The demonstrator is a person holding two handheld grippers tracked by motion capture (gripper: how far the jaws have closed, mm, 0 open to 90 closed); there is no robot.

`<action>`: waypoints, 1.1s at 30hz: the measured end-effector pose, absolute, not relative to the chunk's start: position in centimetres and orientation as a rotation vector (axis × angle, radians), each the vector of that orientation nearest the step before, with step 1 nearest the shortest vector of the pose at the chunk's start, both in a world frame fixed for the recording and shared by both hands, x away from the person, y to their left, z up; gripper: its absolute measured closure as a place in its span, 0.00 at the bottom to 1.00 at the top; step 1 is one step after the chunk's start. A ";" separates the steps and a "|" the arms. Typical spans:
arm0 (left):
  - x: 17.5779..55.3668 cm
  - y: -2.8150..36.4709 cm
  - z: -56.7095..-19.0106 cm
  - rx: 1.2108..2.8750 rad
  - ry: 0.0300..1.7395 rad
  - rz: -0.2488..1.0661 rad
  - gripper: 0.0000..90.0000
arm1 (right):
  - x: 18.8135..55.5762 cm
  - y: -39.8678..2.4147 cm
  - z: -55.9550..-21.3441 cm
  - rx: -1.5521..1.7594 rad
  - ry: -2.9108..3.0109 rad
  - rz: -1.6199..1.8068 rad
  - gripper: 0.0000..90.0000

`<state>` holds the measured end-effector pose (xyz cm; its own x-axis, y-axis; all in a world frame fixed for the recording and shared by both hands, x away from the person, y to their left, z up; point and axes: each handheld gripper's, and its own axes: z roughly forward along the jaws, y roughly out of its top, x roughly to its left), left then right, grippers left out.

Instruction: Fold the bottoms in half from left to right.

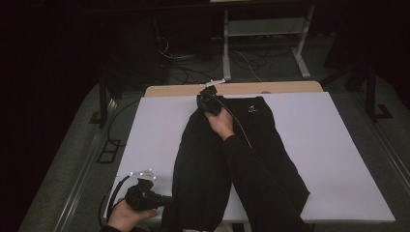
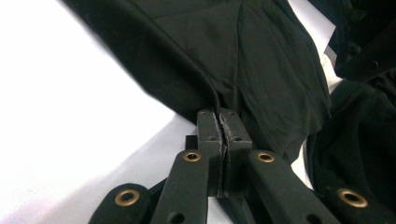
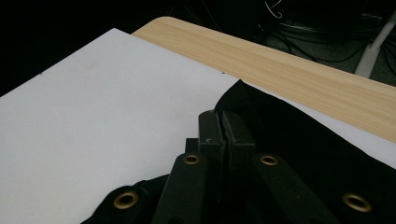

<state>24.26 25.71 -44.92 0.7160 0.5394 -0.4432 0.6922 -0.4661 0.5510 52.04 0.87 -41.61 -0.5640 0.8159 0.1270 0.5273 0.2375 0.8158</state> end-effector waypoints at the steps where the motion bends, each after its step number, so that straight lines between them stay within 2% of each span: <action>1: 24.3 25.7 -44.9 2.183 0.932 -0.265 0.98 | 52.0 0.9 -41.6 1.244 2.191 1.245 0.96; 19: 24.1 24.5 -42.4 2.160 0.860 -0.204 0.99 | 52.7 -1.6 -39.8 1.274 2.166 1.284 0.96; 33: 23.7 21.7 -40.9 2.159 0.735 -0.299 0.99 | 52.8 -3.9 -38.3 1.286 2.140 1.288 0.96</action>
